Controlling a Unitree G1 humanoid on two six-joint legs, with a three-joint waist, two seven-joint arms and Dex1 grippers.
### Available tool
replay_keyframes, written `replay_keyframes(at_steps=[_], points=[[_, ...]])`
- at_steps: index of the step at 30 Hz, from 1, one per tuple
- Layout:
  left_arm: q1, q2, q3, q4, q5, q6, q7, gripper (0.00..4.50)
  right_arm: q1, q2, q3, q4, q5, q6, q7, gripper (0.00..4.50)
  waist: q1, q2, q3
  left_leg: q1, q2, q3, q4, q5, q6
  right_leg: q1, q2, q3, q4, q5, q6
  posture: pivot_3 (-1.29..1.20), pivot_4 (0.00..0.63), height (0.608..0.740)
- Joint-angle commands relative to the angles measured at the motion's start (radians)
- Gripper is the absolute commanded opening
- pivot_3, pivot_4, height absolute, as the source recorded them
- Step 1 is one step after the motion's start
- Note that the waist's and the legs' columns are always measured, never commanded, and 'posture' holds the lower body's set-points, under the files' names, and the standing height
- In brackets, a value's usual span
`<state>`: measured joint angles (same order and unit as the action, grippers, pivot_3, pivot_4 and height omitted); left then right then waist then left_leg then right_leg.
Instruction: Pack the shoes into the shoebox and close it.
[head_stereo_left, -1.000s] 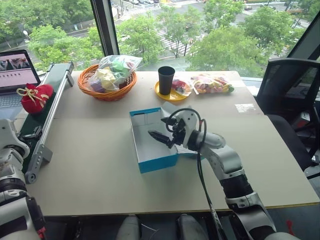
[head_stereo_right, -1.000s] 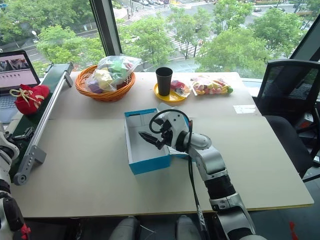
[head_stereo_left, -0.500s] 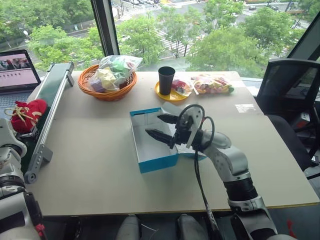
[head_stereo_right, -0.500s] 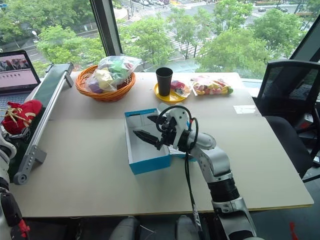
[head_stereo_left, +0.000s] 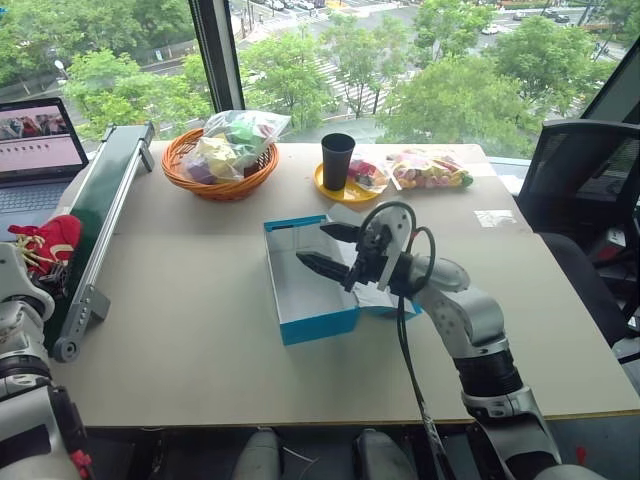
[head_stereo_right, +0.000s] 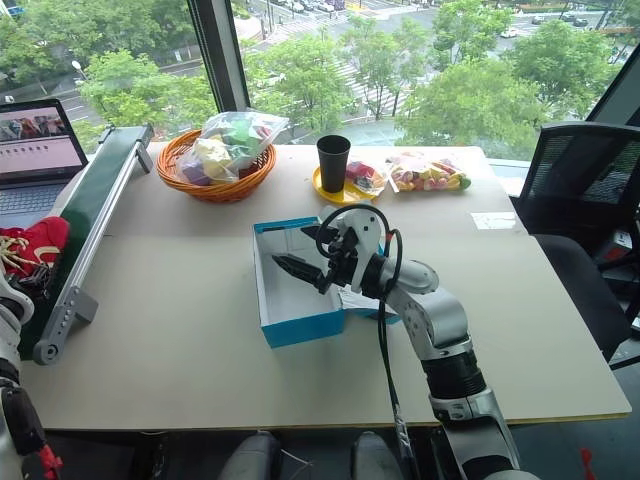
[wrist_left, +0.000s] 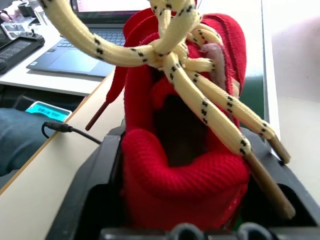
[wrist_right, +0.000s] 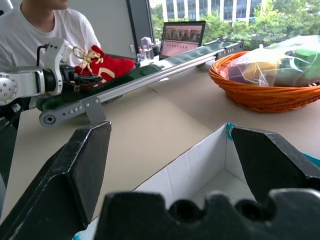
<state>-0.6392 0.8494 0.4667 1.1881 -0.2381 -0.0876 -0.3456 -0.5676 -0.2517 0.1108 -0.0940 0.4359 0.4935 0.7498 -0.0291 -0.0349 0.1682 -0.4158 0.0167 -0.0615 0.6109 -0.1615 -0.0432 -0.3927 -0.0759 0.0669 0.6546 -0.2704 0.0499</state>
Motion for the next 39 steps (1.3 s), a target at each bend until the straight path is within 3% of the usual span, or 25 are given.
replay_keyframes(at_steps=[1, 7, 11, 17, 26, 33, 39], points=[[-0.062, -0.016, -0.026, -0.137, -0.004, -0.015, -0.017, 1.92, -0.028, -0.008, -0.027, -0.039, 0.031, 0.022, -0.002, 4.50, 0.008, 0.000, 0.000, 0.000, 0.000, 0.000, 0.000, 0.000, 0.000, 0.000, 0.000, 0.000, 0.000, 0.000, 0.000, 0.00, 0.150, 0.740], [-0.137, -0.083, -0.067, -0.423, -0.042, 0.095, -0.047, 1.92, -0.079, 0.032, -0.124, -0.056, 0.162, 0.101, -0.051, 4.50, 0.012, -0.003, 0.001, -0.006, 0.000, -0.001, 0.003, 0.000, 0.000, -0.004, 0.000, -0.001, 0.001, 0.000, 0.000, 0.00, 0.150, 0.740], [-0.193, -0.194, -0.152, -0.709, -0.088, 0.244, -0.062, 1.92, -0.166, 0.090, -0.301, -0.020, 0.436, 0.305, -0.191, 4.50, 0.013, -0.004, 0.001, -0.011, -0.001, -0.001, 0.003, 0.000, 0.000, -0.011, -0.001, -0.001, 0.007, 0.000, -0.001, 0.00, 0.150, 0.740], [-0.186, -0.350, -0.253, -0.952, -0.177, 0.428, -0.119, 1.92, -0.204, 0.159, -0.422, 0.033, 0.605, 0.432, -0.432, 4.50, -0.005, -0.003, 0.001, -0.011, -0.001, -0.001, 0.003, 0.000, 0.000, -0.011, 0.000, 0.000, 0.008, 0.001, -0.001, 0.00, 0.150, 0.740], [-0.072, -0.517, -0.301, -1.200, -0.269, 0.614, -0.075, 1.92, -0.163, 0.144, -0.430, 0.106, 0.589, 0.475, -0.591, 4.50, -0.036, -0.003, 0.001, -0.010, -0.001, 0.000, 0.002, 0.000, 0.000, -0.012, 0.000, 0.002, 0.008, 0.000, -0.001, 0.00, 0.150, 0.740], [-0.004, -0.555, -0.327, -1.287, -0.316, 0.713, -0.087, 1.92, -0.166, 0.092, -0.401, 0.169, 0.498, 0.427, -0.599, 4.50, -0.035, -0.003, 0.002, -0.011, -0.001, 0.000, 0.005, 0.001, 0.000, -0.011, 0.000, 0.002, 0.008, 0.000, -0.001, 0.00, 0.150, 0.740], [0.054, -0.563, -0.364, -1.327, -0.315, 0.738, -0.096, 1.92, -0.194, 0.088, -0.441, 0.173, 0.517, 0.404, -0.576, 4.50, -0.039, -0.002, 0.002, -0.010, -0.001, 0.000, 0.005, 0.001, 0.000, -0.012, 0.001, 0.003, 0.008, 0.000, -0.001, 0.00, 0.150, 0.740]])
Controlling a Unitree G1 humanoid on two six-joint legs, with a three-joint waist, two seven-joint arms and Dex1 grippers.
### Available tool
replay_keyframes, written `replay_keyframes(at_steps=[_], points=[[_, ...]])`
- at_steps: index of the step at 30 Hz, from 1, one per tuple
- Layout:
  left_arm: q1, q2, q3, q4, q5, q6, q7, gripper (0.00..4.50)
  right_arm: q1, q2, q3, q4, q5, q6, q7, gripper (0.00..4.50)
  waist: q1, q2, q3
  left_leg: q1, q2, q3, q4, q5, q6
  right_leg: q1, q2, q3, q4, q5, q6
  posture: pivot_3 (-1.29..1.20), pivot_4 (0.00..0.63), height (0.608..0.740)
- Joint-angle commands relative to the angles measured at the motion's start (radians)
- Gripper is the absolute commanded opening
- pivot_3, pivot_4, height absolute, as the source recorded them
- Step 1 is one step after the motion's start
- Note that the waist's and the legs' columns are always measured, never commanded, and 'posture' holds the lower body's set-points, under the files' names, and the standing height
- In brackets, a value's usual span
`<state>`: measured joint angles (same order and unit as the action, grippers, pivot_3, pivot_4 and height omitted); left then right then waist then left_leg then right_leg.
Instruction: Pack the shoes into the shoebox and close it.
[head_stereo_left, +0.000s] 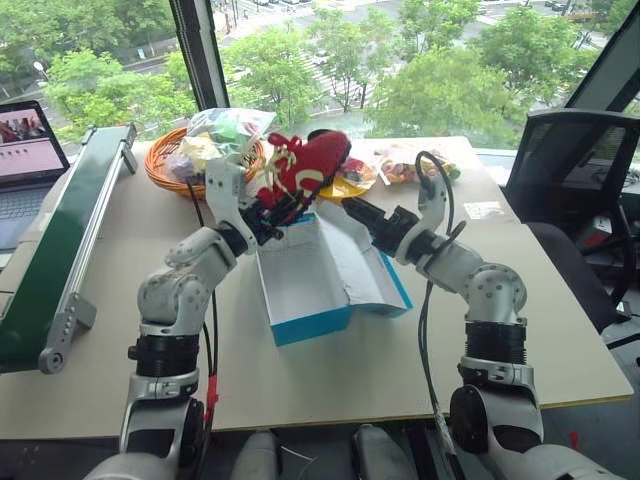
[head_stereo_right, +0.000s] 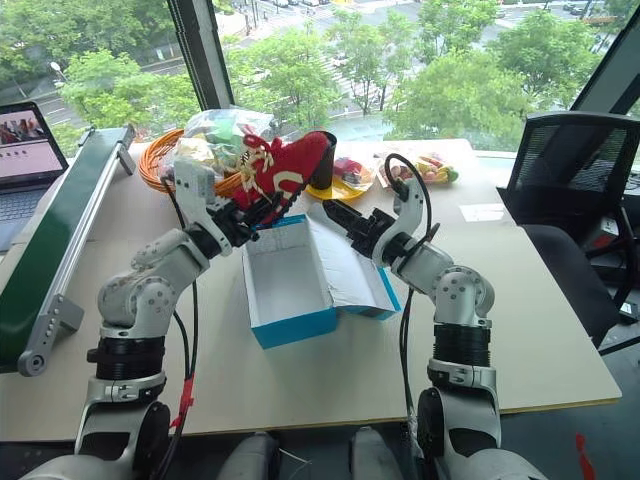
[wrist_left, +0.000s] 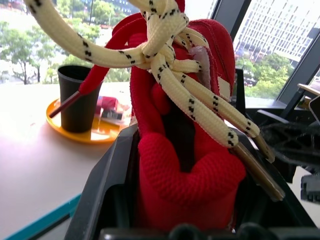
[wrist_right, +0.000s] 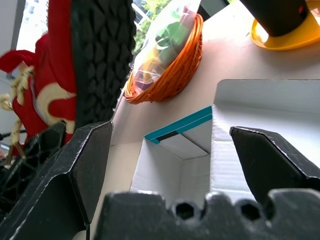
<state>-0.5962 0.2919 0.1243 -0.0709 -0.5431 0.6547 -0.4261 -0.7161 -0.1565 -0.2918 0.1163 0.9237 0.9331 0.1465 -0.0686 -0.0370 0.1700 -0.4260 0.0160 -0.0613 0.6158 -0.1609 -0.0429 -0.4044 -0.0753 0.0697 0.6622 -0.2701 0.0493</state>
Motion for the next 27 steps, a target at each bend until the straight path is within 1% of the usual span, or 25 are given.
replay_keyframes(at_steps=[1, 4, 8, 12, 16, 22, 27], points=[[0.016, -0.012, -0.021, -0.072, -0.013, 0.001, -0.010, 1.92, -0.052, -0.006, -0.050, -0.055, 0.055, -0.029, 0.035, 4.50, 0.001, 0.000, 0.000, 0.000, 0.000, 0.000, 0.000, 0.000, 0.000, 0.000, 0.000, 0.000, 0.000, 0.000, 0.000, 0.00, 0.150, 0.740], [0.015, -0.021, -0.019, -0.070, -0.017, 0.003, 0.000, 1.92, -0.060, -0.005, -0.064, -0.091, 0.100, -0.006, 0.039, 4.50, 0.005, 0.000, 0.000, -0.001, 0.000, 0.000, 0.000, 0.000, 0.000, 0.000, 0.000, 0.000, -0.001, 0.000, 0.000, 0.00, 0.150, 0.740], [0.003, -0.051, -0.031, -0.064, -0.019, 0.002, 0.012, 1.92, -0.066, 0.014, -0.042, -0.107, 0.121, 0.011, 0.020, 4.50, 0.007, 0.000, 0.000, -0.001, 0.000, 0.000, 0.000, 0.000, 0.000, 0.000, 0.000, 0.000, -0.001, 0.000, 0.000, 0.00, 0.150, 0.740], [-0.002, -0.079, -0.058, -0.077, -0.017, 0.007, 0.010, 1.92, -0.071, 0.030, -0.007, -0.073, 0.088, 0.009, 0.017, 4.50, 0.008, 0.000, 0.000, 0.000, 0.000, 0.000, 0.000, 0.000, 0.000, 0.000, 0.000, 0.000, -0.001, 0.000, 0.000, 0.00, 0.150, 0.740], [-0.010, -0.099, -0.071, -0.098, -0.028, 0.020, 0.020, 1.92, -0.073, 0.048, -0.001, -0.035, 0.072, -0.001, 0.012, 4.50, 0.008, 0.000, 0.000, 0.000, 0.000, 0.000, 0.000, 0.000, 0.000, 0.000, 0.000, 0.000, -0.001, 0.000, 0.000, 0.00, 0.150, 0.740], [0.004, -0.107, -0.077, -0.141, -0.037, 0.051, 0.036, 1.92, -0.074, 0.059, -0.002, -0.016, 0.057, -0.010, 0.010, 4.50, 0.008, 0.000, 0.000, -0.001, 0.000, 0.000, 0.000, 0.000, 0.000, 0.000, 0.000, 0.000, -0.001, 0.000, 0.000, 0.00, 0.150, 0.740], [0.010, -0.119, -0.090, -0.170, -0.035, 0.063, 0.049, 1.92, -0.086, 0.053, 0.033, 0.031, -0.003, -0.028, 0.024, 4.50, 0.012, 0.000, 0.000, -0.001, 0.000, 0.000, 0.000, 0.000, 0.000, 0.000, 0.000, 0.000, -0.001, 0.000, 0.000, 0.00, 0.150, 0.740]])
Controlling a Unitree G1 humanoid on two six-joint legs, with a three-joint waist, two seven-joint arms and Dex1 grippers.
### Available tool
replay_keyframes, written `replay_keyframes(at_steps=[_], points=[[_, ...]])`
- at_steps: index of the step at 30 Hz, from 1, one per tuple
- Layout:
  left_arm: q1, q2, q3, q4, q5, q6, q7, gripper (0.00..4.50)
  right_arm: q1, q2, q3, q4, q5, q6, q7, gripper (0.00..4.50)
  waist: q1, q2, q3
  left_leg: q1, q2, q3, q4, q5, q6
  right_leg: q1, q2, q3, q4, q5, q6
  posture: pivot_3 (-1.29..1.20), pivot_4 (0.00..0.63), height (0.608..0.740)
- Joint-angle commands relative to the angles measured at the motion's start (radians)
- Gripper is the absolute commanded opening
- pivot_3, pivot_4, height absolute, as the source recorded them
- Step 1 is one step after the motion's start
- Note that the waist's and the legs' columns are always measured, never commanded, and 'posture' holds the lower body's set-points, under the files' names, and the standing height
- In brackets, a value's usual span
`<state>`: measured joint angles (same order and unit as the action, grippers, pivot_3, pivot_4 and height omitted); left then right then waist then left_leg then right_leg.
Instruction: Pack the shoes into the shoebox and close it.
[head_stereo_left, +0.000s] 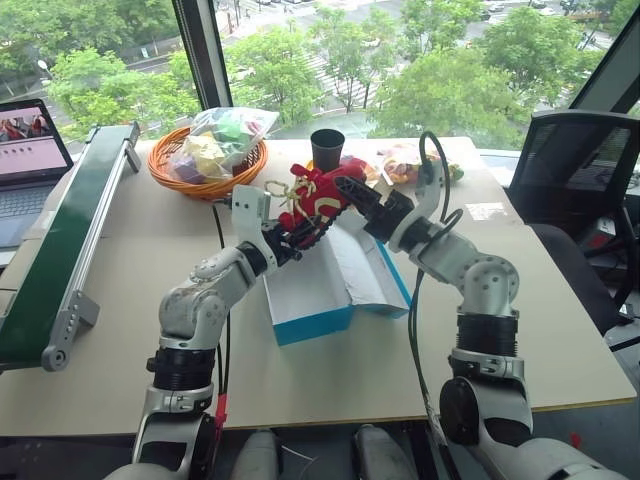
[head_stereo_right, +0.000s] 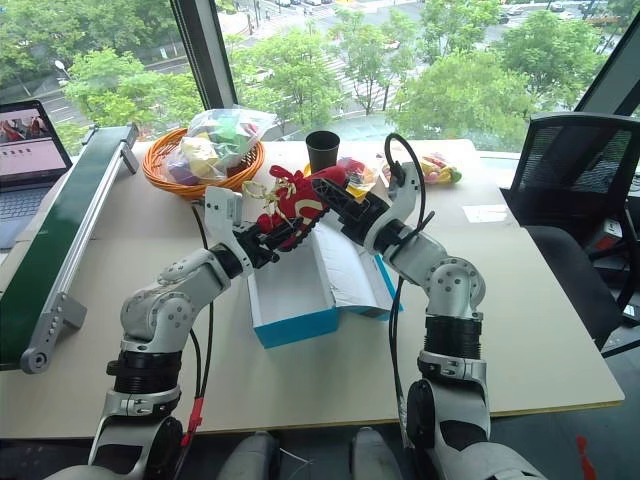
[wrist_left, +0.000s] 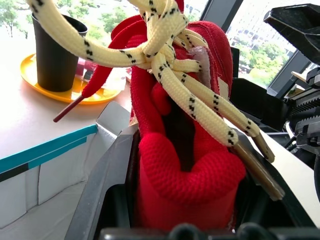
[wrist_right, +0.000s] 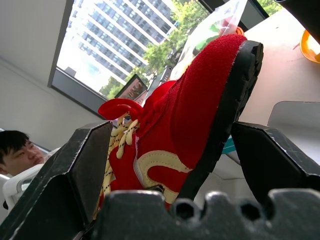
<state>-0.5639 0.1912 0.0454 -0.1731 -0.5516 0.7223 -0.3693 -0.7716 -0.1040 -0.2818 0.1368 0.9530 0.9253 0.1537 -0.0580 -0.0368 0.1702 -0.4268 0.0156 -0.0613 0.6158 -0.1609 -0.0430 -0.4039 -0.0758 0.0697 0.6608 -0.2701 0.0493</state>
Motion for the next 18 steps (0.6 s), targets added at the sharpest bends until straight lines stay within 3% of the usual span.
replay_keyframes(at_steps=[1, 11, 12, 15, 18], points=[[-0.020, -0.021, -0.013, -0.076, -0.027, 0.000, -0.006, 1.90, -0.033, 0.000, 0.029, 0.021, -0.047, -0.028, 0.022, 3.99, 0.001, 0.000, 0.000, 0.000, 0.000, 0.000, 0.000, 0.000, 0.000, 0.000, 0.000, 0.000, 0.000, 0.000, 0.000, 0.00, 0.150, 0.740], [-0.004, -0.010, -0.007, -0.077, -0.018, 0.007, 0.006, 1.90, -0.067, 0.008, 0.009, 0.068, -0.099, -0.073, 0.036, 1.10, 0.001, 0.000, 0.000, 0.000, 0.000, 0.000, 0.000, 0.000, 0.000, 0.000, 0.000, 0.000, 0.000, 0.000, 0.000, 0.00, 0.150, 0.740], [0.001, -0.009, 0.005, -0.075, -0.028, 0.006, 0.002, 2.60, -0.070, 0.006, 0.005, 0.070, -0.102, -0.077, 0.036, 0.83, 0.002, 0.000, 0.000, 0.000, 0.000, 0.000, 0.000, 0.000, 0.000, 0.000, 0.000, 0.000, 0.000, 0.000, 0.000, 0.00, 0.150, 0.740], [0.024, 0.029, 0.045, -0.070, -0.036, 0.009, -0.012, 3.58, -0.086, -0.010, -0.003, 0.073, -0.117, -0.084, 0.037, 0.44, 0.004, 0.000, 0.000, 0.000, 0.000, 0.000, 0.000, 0.000, 0.000, 0.000, 0.000, 0.000, -0.001, 0.000, 0.000, 0.00, 0.150, 0.740], [0.068, 0.185, 0.044, -0.077, -0.002, 0.036, -0.104, 4.50, -0.145, -0.052, 0.058, 0.006, -0.157, -0.006, 0.005, 0.43, -0.003, 0.001, 0.001, 0.000, 0.001, 0.000, 0.000, 0.000, 0.000, -0.001, 0.001, 0.000, 0.000, 0.000, 0.000, 0.00, 0.150, 0.740]])
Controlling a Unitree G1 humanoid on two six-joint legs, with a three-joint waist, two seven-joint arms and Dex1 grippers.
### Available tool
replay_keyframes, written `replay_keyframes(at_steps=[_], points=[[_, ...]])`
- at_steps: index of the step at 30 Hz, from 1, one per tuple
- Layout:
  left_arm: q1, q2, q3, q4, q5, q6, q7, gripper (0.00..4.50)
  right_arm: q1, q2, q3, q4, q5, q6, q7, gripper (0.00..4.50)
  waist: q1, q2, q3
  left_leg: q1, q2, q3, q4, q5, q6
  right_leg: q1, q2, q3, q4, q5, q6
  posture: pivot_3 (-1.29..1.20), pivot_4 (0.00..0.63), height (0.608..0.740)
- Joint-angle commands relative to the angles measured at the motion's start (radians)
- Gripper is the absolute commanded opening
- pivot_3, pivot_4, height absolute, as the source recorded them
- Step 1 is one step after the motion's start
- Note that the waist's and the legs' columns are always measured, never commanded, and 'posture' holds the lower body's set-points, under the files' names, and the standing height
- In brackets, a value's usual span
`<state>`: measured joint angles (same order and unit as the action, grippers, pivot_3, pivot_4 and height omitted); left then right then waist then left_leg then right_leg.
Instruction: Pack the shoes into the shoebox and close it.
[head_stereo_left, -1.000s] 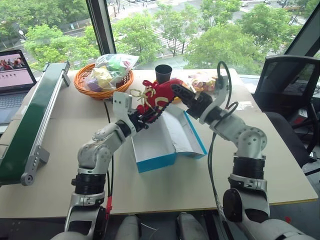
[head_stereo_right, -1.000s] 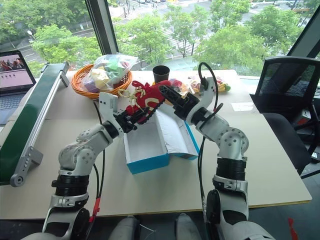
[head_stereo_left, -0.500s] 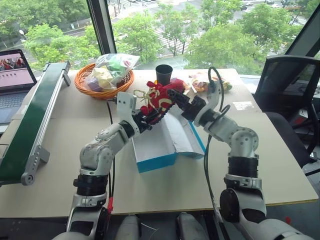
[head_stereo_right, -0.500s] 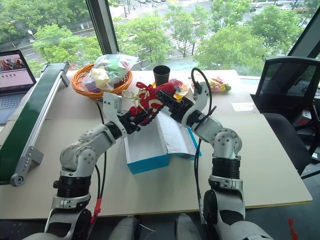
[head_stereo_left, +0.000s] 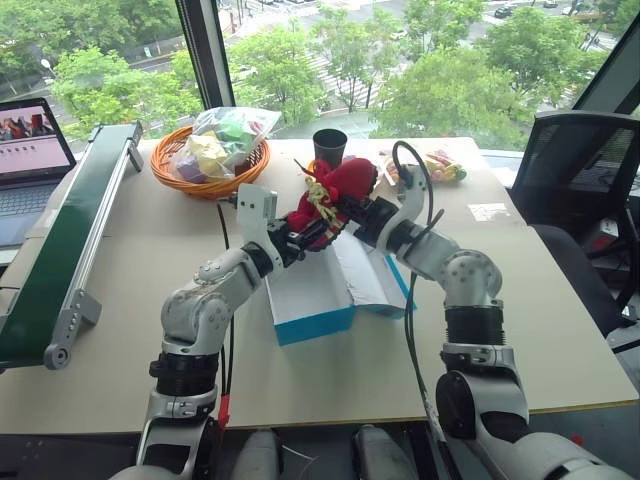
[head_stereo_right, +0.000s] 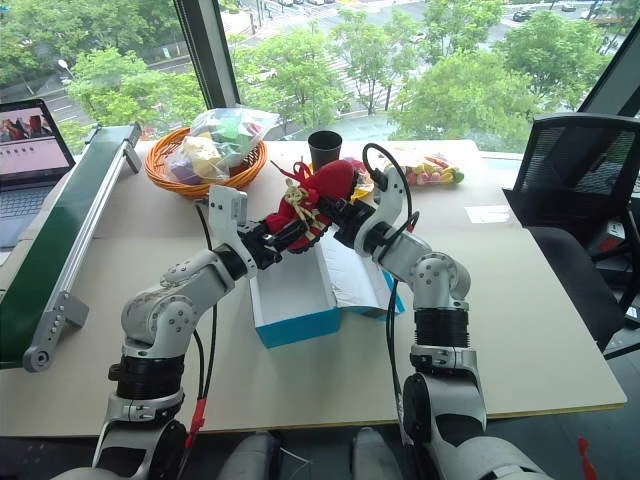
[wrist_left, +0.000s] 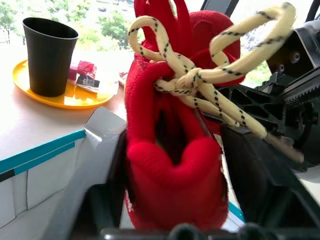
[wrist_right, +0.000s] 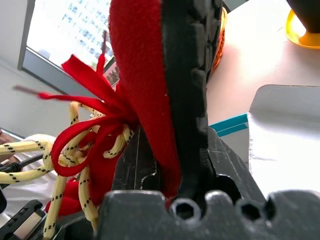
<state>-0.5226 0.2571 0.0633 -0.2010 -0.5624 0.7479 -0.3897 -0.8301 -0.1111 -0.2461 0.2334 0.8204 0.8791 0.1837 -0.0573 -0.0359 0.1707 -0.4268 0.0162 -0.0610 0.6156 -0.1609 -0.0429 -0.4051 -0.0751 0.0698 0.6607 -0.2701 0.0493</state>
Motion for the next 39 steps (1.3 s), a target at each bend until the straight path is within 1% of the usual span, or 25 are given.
replay_keyframes(at_steps=[1, 3, 5, 6, 8, 11, 13, 15, 18, 20, 23, 25, 28, 32, 34, 35, 36, 39], points=[[0.039, 0.171, 0.030, -0.046, 0.020, 0.006, -0.113, 4.50, -0.114, -0.054, 0.049, -0.128, -0.023, 0.092, -0.038, 0.43, -0.007, 0.001, 0.001, 0.000, 0.000, 0.000, 0.000, 0.000, 0.000, 0.000, 0.000, 0.000, 0.000, 0.000, 0.000, 0.00, 0.150, 0.740], [0.054, 0.235, 0.041, -0.033, 0.023, 0.000, -0.145, 4.50, -0.150, -0.049, 0.068, -0.179, -0.001, 0.157, -0.061, 0.43, -0.013, 0.003, 0.002, 0.000, 0.000, 0.000, -0.001, 0.000, 0.000, -0.001, 0.000, 0.000, 0.000, 0.000, 0.000, 0.00, 0.150, 0.740], [0.071, 0.298, 0.048, -0.019, 0.031, -0.007, -0.183, 4.50, -0.184, -0.019, 0.052, -0.214, 0.029, 0.206, -0.113, 0.43, -0.014, 0.003, 0.002, 0.000, 0.000, 0.000, -0.002, 0.000, 0.000, -0.001, 0.000, 0.000, 0.001, 0.000, -0.001, 0.00, 0.150, 0.740], [0.082, 0.331, 0.050, -0.013, 0.040, -0.016, -0.206, 4.50, -0.206, -0.017, 0.071, -0.237, 0.011, 0.258, -0.150, 0.43, -0.015, 0.003, 0.002, 0.001, 0.001, 0.000, -0.002, 0.000, 0.000, -0.001, 0.000, 0.000, 0.000, -0.001, -0.001, 0.00, 0.150, 0.740], [0.100, 0.388, 0.048, -0.003, 0.062, -0.033, -0.245, 4.50, -0.243, -0.017, 0.148, -0.253, -0.064, 0.373, -0.224, 0.43, -0.014, 0.003, 0.002, 0.001, 0.001, 0.000, -0.004, 0.000, 0.000, -0.001, 0.001, 0.000, 0.001, -0.001, -0.001, 0.00, 0.150, 0.740], [0.111, 0.425, 0.031, -0.005, 0.080, -0.050, -0.276, 4.50, -0.262, 0.007, 0.194, -0.233, -0.094, 0.460, -0.248, 0.43, -0.007, 0.003, 0.002, 0.001, 0.001, 0.000, -0.004, 0.000, 0.000, -0.001, 0.000, 0.000, 0.000, -0.001, -0.001, 0.00, 0.150, 0.740], [0.117, 0.429, 0.021, -0.017, 0.088, -0.053, -0.281, 4.50, -0.261, -0.009, 0.272, -0.210, -0.161, 0.457, -0.240, 0.43, 0.005, 0.003, 0.002, 0.001, 0.000, 0.000, -0.003, 0.000, 0.000, -0.001, 0.000, -0.001, -0.001, -0.001, -0.001, 0.00, 0.150, 0.740], [0.130, 0.429, 0.011, -0.044, 0.092, -0.052, -0.286, 4.50, -0.248, -0.040, 0.386, -0.184, -0.247, 0.405, -0.209, 0.43, 0.012, 0.003, 0.002, 0.000, 0.000, 0.000, -0.003, 0.000, 0.000, 0.000, 0.000, -0.001, -0.003, -0.001, -0.001, 0.00, 0.150, 0.740], [0.157, 0.433, 0.000, -0.094, 0.086, -0.039, -0.299, 4.50, -0.236, -0.058, 0.473, -0.092, -0.341, 0.326, -0.164, 0.43, 0.013, 0.003, 0.002, -0.001, 0.000, 0.000, -0.003, 0.000, 0.000, -0.001, 0.000, -0.001, -0.003, -0.001, -0.001, 0.00, 0.150, 0.740], [0.168, 0.431, -0.002, -0.112, 0.086, -0.035, -0.298, 4.50, -0.225, -0.079, 0.548, -0.040, -0.398, 0.286, -0.108, 0.43, 0.011, 0.003, 0.002, -0.001, 0.000, 0.000, -0.004, 0.000, 0.000, -0.001, 0.000, -0.001, -0.003, -0.001, -0.001, 0.00, 0.150, 0.740], [0.174, 0.419, 0.004, -0.123, 0.090, -0.030, -0.279, 4.50, -0.190, -0.094, 0.670, 0.114, -0.508, 0.181, -0.024, 0.43, 0.009, 0.003, 0.002, -0.001, 0.000, 0.000, -0.004, 0.000, 0.000, -0.002, 0.000, -0.001, -0.003, -0.001, -0.001, 0.00, 0.150, 0.740], [0.181, 0.415, 0.005, -0.129, 0.091, -0.030, -0.274, 4.50, -0.178, -0.092, 0.695, 0.190, -0.561, 0.124, 0.000, 0.43, 0.008, 0.003, 0.002, 0.000, 0.000, 0.000, -0.004, 0.000, 0.000, -0.001, 0.000, -0.001, -0.003, -0.001, -0.001, 0.00, 0.150, 0.740], [0.193, 0.412, 0.008, -0.142, 0.091, -0.028, -0.268, 4.50, -0.179, -0.084, 0.699, 0.232, -0.595, 0.107, 0.051, 0.43, 0.008, 0.002, 0.001, 0.002, 0.000, 0.000, -0.004, 0.000, 0.000, 0.001, 0.000, 0.000, -0.003, -0.001, -0.001, 0.00, 0.150, 0.740], [0.222, 0.401, 0.018, -0.177, 0.083, -0.018, -0.242, 4.50, -0.152, -0.067, 0.701, 0.281, -0.663, 0.059, 0.060, 0.43, 0.009, 0.001, 0.001, 0.005, 0.001, 0.000, -0.003, 0.000, 0.000, 0.004, 0.000, -0.001, -0.002, -0.001, -0.001, 0.00, 0.150, 0.740], [0.232, 0.398, 0.026, -0.192, 0.078, -0.012, -0.231, 4.50, -0.148, -0.052, 0.674, 0.296, -0.678, 0.061, 0.049, 1.40, 0.008, 0.001, 0.000, 0.009, 0.001, 0.000, -0.003, 0.000, 0.000, 0.007, 0.000, -0.001, -0.002, -0.001, -0.001, 0.00, 0.150, 0.740], [0.236, 0.398, 0.030, -0.197, 0.076, -0.008, -0.229, 4.50, -0.146, -0.044, 0.661, 0.296, -0.687, 0.058, 0.039, 1.57, 0.009, 0.001, 0.000, 0.011, 0.001, 0.000, -0.003, 0.000, 0.000, 0.010, 0.001, -0.001, -0.002, -0.001, -0.001, 0.00, 0.150, 0.740], [0.239, 0.398, 0.032, -0.201, 0.075, -0.006, -0.227, 4.50, -0.145, -0.037, 0.651, 0.296, -0.698, 0.055, 0.033, 2.04, 0.010, 0.001, 0.000, 0.014, 0.001, 0.000, -0.003, 0.000, 0.000, 0.012, 0.001, -0.001, -0.003, -0.001, -0.001, 0.00, 0.150, 0.740], [0.249, 0.398, 0.040, -0.211, 0.073, 0.001, -0.221, 4.50, -0.149, -0.014, 0.617, 0.268, -0.714, 0.077, 0.019, 2.93, 0.012, 0.001, 0.000, 0.014, 0.001, 0.000, -0.003, 0.000, 0.000, 0.014, 0.001, -0.001, -0.003, -0.002, 0.000, 0.00, 0.150, 0.740]])
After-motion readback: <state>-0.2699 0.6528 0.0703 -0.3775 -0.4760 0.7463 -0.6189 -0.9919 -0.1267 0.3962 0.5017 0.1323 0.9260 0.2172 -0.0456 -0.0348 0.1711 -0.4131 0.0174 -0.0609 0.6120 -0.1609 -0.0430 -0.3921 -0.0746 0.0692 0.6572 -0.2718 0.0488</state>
